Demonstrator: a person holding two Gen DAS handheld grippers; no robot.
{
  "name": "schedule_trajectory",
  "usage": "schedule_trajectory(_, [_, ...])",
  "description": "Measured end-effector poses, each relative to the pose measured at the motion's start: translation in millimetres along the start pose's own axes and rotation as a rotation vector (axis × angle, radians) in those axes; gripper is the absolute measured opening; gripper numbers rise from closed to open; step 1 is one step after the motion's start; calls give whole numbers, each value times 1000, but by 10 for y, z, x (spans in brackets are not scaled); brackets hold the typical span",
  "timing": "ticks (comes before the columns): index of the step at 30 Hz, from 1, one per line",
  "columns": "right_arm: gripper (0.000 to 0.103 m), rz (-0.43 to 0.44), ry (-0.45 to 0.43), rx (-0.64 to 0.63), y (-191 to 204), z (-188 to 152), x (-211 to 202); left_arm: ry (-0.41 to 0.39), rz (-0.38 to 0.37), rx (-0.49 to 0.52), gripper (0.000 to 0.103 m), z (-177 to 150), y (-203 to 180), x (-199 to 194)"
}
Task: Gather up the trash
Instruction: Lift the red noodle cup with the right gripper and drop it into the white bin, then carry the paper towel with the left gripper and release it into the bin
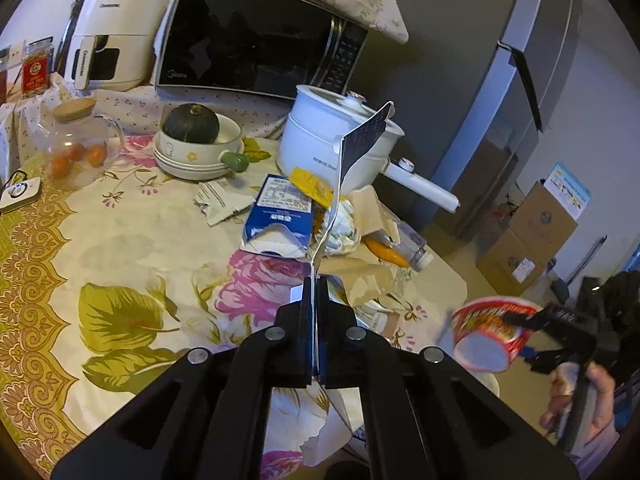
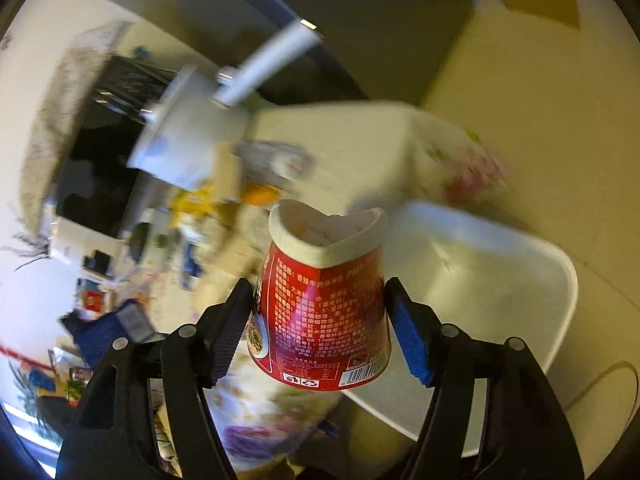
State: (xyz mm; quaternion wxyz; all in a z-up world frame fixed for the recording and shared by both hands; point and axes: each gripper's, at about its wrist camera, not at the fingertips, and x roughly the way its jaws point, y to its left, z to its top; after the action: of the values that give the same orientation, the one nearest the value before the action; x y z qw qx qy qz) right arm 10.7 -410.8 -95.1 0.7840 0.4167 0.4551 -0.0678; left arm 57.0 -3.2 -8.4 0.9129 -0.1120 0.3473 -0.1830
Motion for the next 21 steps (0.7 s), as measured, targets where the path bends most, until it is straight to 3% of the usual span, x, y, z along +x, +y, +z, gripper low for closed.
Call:
schedule_trajectory(3, [68,-59,68,19,-178,-43,205,21,-10,13,1,-43,-76,59])
schedule_trajectory(6, [70,-79,81,23,-254,-70,240,47,-33,22,1,-84,-174,134])
schedule_trajectory(10, [82,-107,20,17,-277,12,100,90,-98,33,1,-124,-367,267])
schedule_trajectory(21, [89,-155,-165,41,-429,247,-456,250,-267,171,1,-304,-1162,754])
